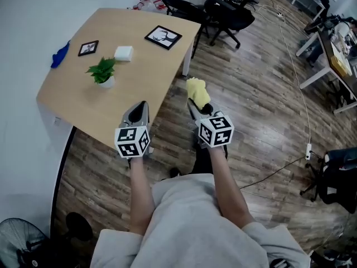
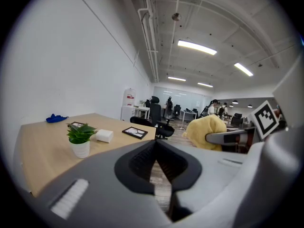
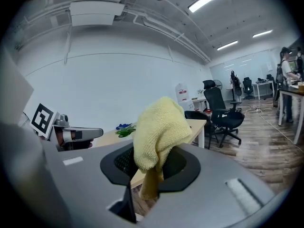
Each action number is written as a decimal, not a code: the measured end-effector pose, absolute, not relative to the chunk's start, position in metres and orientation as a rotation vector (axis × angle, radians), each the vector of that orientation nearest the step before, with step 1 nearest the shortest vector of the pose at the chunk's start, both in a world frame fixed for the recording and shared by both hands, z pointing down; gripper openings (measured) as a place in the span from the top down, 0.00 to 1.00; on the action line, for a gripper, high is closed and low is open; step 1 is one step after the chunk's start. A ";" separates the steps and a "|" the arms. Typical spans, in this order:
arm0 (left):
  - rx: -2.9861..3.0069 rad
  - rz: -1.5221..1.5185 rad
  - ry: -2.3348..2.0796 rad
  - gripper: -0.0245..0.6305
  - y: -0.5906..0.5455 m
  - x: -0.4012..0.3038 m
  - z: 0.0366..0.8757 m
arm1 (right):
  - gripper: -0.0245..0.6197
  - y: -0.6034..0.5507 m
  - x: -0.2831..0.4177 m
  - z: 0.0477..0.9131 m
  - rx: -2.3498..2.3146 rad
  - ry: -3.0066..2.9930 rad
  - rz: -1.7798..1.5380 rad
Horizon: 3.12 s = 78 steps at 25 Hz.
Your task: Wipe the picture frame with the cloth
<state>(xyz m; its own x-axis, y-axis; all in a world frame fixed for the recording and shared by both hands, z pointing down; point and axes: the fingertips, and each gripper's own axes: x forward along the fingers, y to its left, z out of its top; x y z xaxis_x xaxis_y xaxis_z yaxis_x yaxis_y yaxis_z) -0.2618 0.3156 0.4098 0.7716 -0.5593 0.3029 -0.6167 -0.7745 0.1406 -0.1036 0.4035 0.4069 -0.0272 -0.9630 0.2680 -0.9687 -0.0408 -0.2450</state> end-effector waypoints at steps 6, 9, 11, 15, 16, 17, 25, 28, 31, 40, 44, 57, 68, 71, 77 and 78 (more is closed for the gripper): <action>2.700 0.366 -0.989 0.88 0.274 -0.242 0.411 | 0.82 0.359 -0.076 0.419 2.141 -2.212 0.649; 2.704 0.406 -1.000 0.88 0.255 -0.225 0.413 | 0.82 0.335 -0.058 0.425 2.118 -2.248 0.687; 2.703 0.422 -1.015 0.88 0.240 -0.213 0.414 | 0.82 0.319 -0.043 0.427 2.109 -2.268 0.695; 2.662 0.431 -1.057 0.88 0.207 -0.186 0.423 | 0.82 0.284 -0.009 0.436 2.070 -2.286 0.714; 2.655 0.443 -1.064 0.88 0.200 -0.177 0.426 | 0.82 0.276 0.001 0.438 2.057 -2.293 0.722; 2.648 0.454 -1.070 0.88 0.194 -0.167 0.427 | 0.82 0.268 0.011 0.438 2.044 -2.304 0.730; 2.599 0.479 -1.132 0.88 0.136 -0.092 0.425 | 0.82 0.201 0.085 0.435 1.921 -2.391 0.739; 2.582 0.500 -1.154 0.88 0.120 -0.066 0.427 | 0.82 0.182 0.114 0.434 1.882 -2.401 0.729; 2.569 0.516 -1.170 0.88 0.109 -0.045 0.430 | 0.82 0.167 0.141 0.436 1.868 -2.403 0.734; 2.519 0.568 -1.202 0.88 0.081 -0.025 0.444 | 0.82 0.126 0.172 0.453 1.845 -2.401 0.801; 2.492 0.572 -1.212 0.88 0.055 -0.026 0.454 | 0.82 0.102 0.172 0.462 1.808 -2.394 0.792; 2.495 0.557 -1.166 0.88 -0.053 -0.010 0.470 | 0.82 -0.016 0.165 0.465 1.591 -2.388 0.610; 2.509 0.713 -0.999 0.88 -0.091 -0.010 0.533 | 0.82 -0.105 0.146 0.491 1.208 -2.271 0.305; 2.515 0.752 -0.959 0.88 -0.092 -0.009 0.545 | 0.82 -0.120 0.145 0.498 1.126 -2.232 0.229; 2.511 0.770 -0.918 0.88 -0.095 -0.010 0.560 | 0.82 -0.134 0.139 0.521 0.922 -2.139 0.120; 2.510 0.765 -0.915 0.88 -0.096 -0.009 0.561 | 0.82 -0.137 0.139 0.524 0.894 -2.123 0.104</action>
<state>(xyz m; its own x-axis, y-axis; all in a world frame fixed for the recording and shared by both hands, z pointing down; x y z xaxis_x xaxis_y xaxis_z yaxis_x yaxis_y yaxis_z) -0.0088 -0.0955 0.5606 0.6437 -0.4776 0.5979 -0.6730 -0.7253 0.1452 0.1390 -0.1367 0.5238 -0.4199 -0.5629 0.7119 -0.6298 0.7455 0.2180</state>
